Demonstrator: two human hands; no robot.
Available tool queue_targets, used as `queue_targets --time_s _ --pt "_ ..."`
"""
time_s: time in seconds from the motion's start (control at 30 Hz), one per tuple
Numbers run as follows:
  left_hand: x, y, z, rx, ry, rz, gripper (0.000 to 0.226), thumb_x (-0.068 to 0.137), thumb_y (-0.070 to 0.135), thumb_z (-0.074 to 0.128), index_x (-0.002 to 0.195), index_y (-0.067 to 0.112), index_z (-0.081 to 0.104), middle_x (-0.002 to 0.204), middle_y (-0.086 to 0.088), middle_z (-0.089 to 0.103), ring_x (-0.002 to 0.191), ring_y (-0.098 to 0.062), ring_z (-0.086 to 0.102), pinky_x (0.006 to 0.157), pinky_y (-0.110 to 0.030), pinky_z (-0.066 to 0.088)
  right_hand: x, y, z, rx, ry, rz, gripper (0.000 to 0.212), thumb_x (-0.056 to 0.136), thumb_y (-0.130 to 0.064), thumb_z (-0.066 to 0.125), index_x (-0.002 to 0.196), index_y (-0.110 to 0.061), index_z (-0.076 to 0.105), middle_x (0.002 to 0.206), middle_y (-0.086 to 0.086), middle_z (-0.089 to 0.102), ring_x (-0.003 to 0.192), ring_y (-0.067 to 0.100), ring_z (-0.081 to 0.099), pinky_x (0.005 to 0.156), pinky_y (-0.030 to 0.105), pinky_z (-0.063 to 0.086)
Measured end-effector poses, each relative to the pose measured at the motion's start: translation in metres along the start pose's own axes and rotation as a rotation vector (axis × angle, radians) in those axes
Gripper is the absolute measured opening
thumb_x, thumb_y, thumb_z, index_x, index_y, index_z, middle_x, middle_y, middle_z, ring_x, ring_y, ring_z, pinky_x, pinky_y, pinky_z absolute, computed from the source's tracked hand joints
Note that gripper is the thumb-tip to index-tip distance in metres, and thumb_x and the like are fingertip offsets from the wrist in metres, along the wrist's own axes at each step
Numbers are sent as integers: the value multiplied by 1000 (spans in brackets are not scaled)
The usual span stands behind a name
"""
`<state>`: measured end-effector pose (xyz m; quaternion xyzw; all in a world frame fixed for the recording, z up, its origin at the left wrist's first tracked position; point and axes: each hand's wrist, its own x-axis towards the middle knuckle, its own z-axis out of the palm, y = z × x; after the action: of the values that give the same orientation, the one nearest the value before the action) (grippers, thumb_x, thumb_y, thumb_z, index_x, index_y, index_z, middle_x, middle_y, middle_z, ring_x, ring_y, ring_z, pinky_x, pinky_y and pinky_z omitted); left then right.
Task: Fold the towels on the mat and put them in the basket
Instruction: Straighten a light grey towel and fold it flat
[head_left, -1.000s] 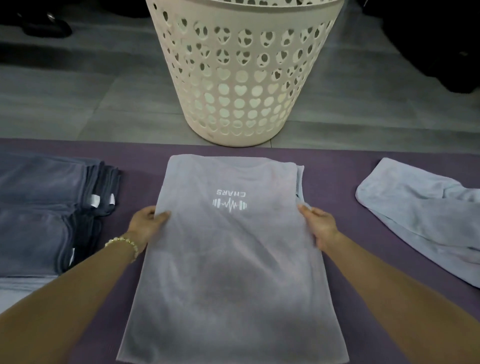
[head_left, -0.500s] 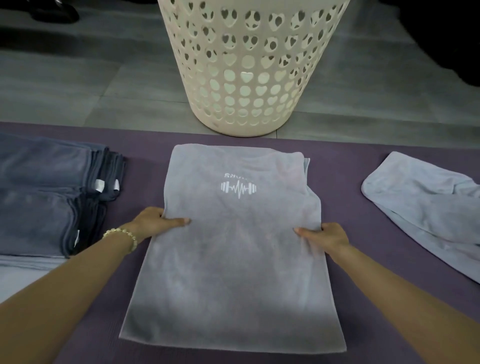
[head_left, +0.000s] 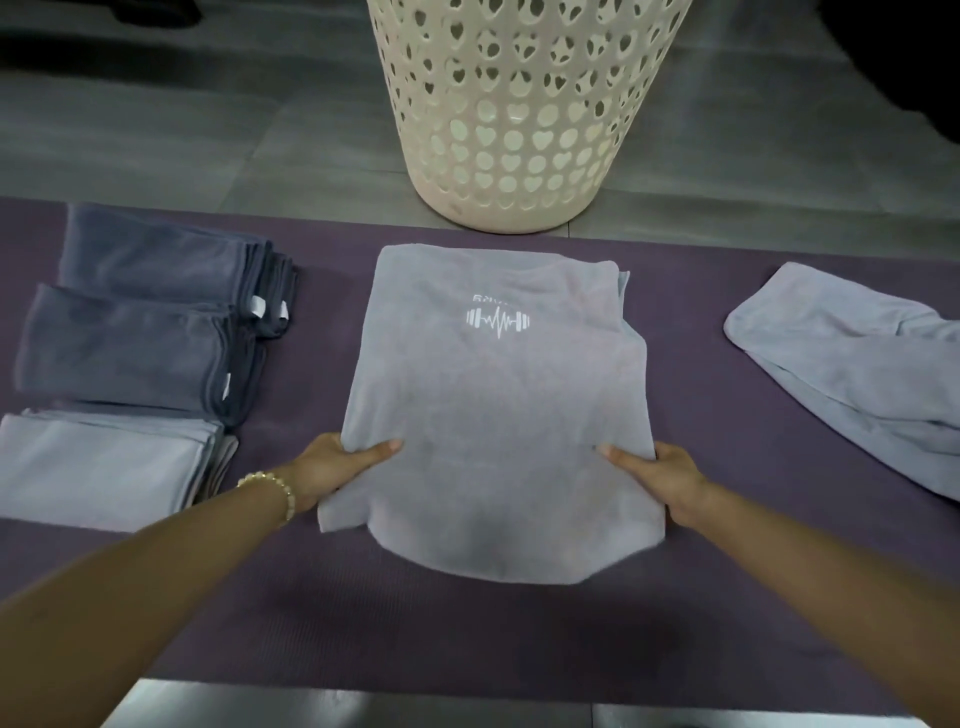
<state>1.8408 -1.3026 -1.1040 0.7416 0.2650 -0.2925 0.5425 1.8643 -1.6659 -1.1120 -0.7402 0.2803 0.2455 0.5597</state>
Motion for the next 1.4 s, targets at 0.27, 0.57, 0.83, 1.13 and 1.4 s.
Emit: queue_targets --time_s 0.27,0.57,0.83,1.13,1.4 --pt "-20 -13 -47 70 -436 -227 43 81 30 68 121 17 60 116 -2 69 108 -15 65 93 -30 51 -23 20 -47 -136 -377 146 107 16 -50 94 110 -9 64 101 6 74 89 18 71 61 22 56" --pt "23 -10 -26 18 108 -51 21 81 23 74 85 5 63 86 -9 69 61 -12 63 45 -13 48 5 17 -37 -89 -275 90 111 12 -57 91 109 -9 68 102 0 74 93 13 70 72 22 56" --pt "72 24 -26 -51 224 111 48 73 41 79 105 9 65 101 -6 70 90 -22 68 82 -36 55 47 -19 -20 107 -135 -5 106 19 -59 91 110 -8 68 103 7 73 93 23 71 79 35 55" --pt "122 92 -24 -116 311 293 46 89 23 65 129 11 48 118 -4 58 101 -22 58 83 -33 47 120 -81 -10 261 41 -60 97 49 -51 89 129 -12 52 120 5 64 97 20 66 71 32 55" --pt "148 100 -33 -69 321 319 37 87 18 67 123 12 57 121 -8 61 106 -25 58 93 -41 49 150 -94 -17 69 320 -217 51 78 -18 77 123 -9 54 84 -2 62 75 12 60 65 20 47"
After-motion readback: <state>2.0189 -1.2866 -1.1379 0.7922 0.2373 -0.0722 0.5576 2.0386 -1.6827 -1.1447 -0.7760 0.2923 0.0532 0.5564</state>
